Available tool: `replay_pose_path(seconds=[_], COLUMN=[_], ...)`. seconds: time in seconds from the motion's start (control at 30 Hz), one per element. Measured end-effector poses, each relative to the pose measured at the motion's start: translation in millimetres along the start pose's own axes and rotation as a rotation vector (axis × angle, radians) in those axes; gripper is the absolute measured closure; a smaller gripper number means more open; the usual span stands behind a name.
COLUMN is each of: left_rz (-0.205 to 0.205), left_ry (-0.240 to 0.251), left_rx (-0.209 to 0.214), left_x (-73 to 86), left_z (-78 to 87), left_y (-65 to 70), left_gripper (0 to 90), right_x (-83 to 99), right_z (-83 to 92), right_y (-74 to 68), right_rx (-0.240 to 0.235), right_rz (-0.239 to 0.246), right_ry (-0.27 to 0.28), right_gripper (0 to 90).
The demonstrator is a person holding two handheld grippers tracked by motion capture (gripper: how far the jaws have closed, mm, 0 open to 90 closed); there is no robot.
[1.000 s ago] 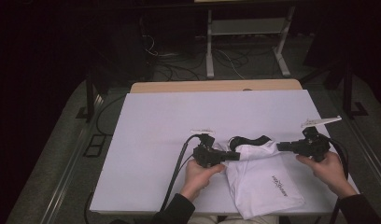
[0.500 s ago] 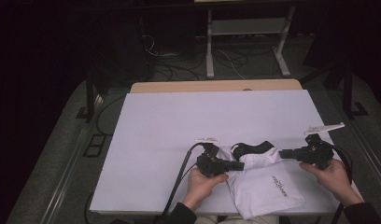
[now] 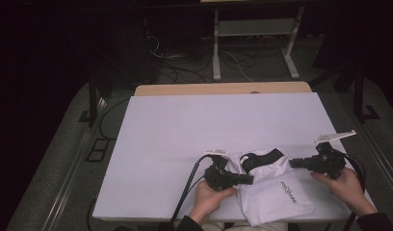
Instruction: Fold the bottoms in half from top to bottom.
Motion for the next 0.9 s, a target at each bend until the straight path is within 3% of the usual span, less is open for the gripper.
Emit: replay_pose_path(seconds=[0.43, 0.9], left_rz=[-0.001, -0.021], left_ry=[-0.008, -0.047], left_rx=[0.005, -0.032], left_x=[10.7, 20.9], left_z=[-4.3, -8.4], left_y=[3.7, 3.9], left_gripper=[87.8, 87.7], right_x=[6.8, 14.3], right_z=[0.6, 1.0], right_y=[-3.7, -5.6], right_rx=[-0.006, -0.019], right_rz=[0.007, 0.001], right_ry=[-0.025, -0.052], right_gripper=[87.4, 87.4])
Point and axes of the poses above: each handheld gripper's, and its own axes: z roughly backward along the jaws, x roughly out of its underside, y roughly to its right, the point moved 7 cm from there along -z, roughly forward along the jaws, and after that the axes turned 2 degrees about -y, right-handed, at the moved point
